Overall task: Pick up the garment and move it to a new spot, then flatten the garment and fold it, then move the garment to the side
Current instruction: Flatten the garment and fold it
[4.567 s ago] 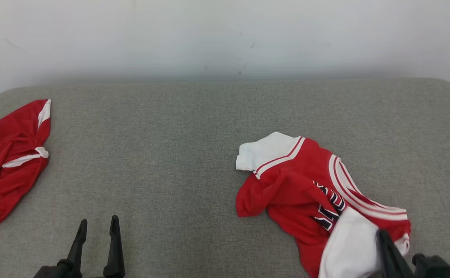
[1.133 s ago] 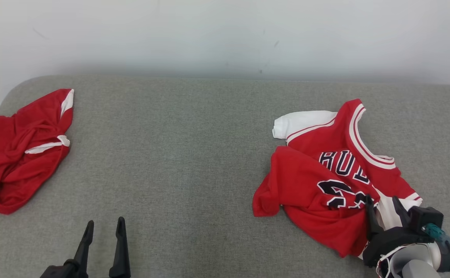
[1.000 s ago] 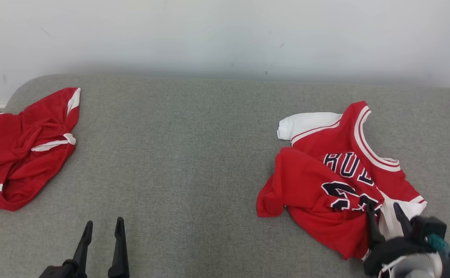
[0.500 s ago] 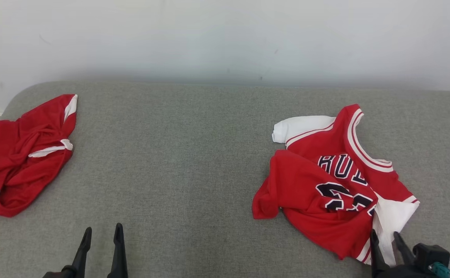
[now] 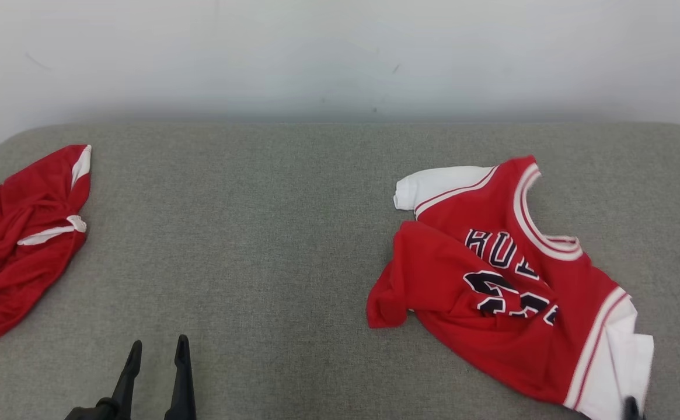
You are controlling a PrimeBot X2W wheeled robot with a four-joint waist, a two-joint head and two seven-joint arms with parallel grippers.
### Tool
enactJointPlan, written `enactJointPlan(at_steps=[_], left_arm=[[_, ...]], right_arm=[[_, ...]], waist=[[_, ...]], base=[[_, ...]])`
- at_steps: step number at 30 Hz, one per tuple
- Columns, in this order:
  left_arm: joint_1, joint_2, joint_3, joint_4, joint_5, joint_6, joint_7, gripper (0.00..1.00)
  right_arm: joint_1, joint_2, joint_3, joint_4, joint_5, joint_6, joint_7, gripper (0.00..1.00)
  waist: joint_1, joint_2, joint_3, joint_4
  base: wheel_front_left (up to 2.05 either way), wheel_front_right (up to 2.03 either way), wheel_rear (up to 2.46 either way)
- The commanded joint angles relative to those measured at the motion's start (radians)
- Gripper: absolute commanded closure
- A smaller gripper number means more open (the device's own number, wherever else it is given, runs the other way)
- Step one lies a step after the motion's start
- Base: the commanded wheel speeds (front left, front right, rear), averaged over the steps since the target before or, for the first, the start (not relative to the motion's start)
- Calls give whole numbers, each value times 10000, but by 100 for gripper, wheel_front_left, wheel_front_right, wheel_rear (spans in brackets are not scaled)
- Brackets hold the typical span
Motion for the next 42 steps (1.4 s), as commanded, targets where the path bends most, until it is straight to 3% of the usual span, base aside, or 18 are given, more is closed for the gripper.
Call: enactJointPlan(at_steps=[1,4,5,6,15,20,24,34,42], left_arm=[[-158,7,16,-29,-6,20,-36,0],[-182,10,-13,-112,-12,20,-38,0],[-178,11,-16,-129,-7,20,-36,0],[-181,8,-32,-125,1,20,-36,0],[-334,10,-66,-68,101,20,-36,0],[-311,10,-90,-104,164,20,-36,0],[-289,10,-109,-145,243,20,-36,0],[-441,7,-614,-21,446,20,-36,0],[-1071,107,-2011,442,715,20,-38,0]], right_arm=[[161,30,-138,-132,466,-23,-72,100],[594,102,-1,-98,1054,-23,-107,97],[573,99,92,-108,1023,-23,-125,9],[502,77,158,-161,937,-23,-149,0],[215,106,-413,-2257,-901,-21,-204,0],[174,92,-185,-3449,-1505,-23,-195,0],[170,97,621,-4373,-1879,-23,-194,0],[431,85,2347,-4739,-2458,-23,-196,0],[389,90,2816,-4429,-2213,-23,-196,0]], waist=[[1,0,67,-38],[1,0,210,-189],[1,0,258,-251],[1,0,299,-326],[1,0,267,-437],[1,0,202,-389],[1,0,157,-368],[1,0,-59,-337],[1,0,-97,-646]], base=[[0,0,0],[0,0,0],[0,0,0],[0,0,0],[0,0,0],[0,0,0],[0,0,0],[0,0,0],[0,0,0]])
